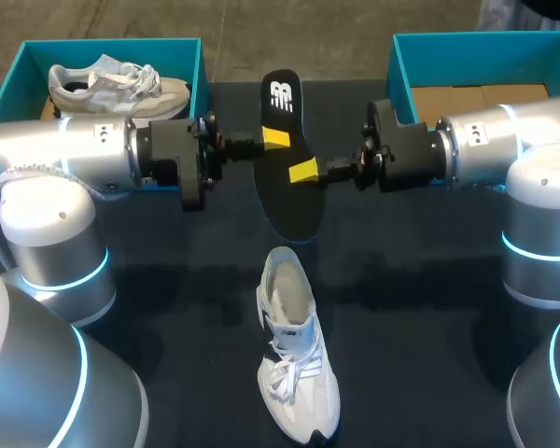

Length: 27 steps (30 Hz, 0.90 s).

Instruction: Take the shoe out of the shoebox, open the shoe tongue, remove and reinsert the insole, then place the shoe into the shoebox

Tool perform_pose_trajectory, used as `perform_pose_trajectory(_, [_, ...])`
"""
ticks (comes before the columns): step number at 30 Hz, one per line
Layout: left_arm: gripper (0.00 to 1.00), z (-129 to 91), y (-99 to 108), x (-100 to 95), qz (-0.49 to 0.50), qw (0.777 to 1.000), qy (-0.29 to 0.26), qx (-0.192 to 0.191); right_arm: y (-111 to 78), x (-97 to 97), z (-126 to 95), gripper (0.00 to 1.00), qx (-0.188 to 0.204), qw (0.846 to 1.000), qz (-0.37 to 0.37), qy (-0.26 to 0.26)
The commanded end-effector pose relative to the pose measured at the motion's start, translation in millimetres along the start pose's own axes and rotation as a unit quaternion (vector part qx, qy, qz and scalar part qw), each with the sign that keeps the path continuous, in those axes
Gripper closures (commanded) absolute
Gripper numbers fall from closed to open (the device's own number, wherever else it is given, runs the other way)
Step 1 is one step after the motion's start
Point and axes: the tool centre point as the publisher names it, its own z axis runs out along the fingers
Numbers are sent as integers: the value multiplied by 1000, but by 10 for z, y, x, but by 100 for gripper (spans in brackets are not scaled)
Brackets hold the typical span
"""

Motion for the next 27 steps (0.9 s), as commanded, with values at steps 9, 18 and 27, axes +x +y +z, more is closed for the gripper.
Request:
perform_pose_trajectory(9, [0, -3, -73, -48, -18, 1000, 9, 6, -47, 15, -44, 100, -7, 1000, -10, -5])
perform_pose_trajectory(18, [0, -305, -288, -103, -65, 996, 63, 5, -133, -37, -169, 100, -29, 999, -37, -1])
perform_pose_trajectory(27, [0, -413, -342, -70, -82, 992, 92, -4, -214, -37, -208, 100, -32, 999, -43, 6])
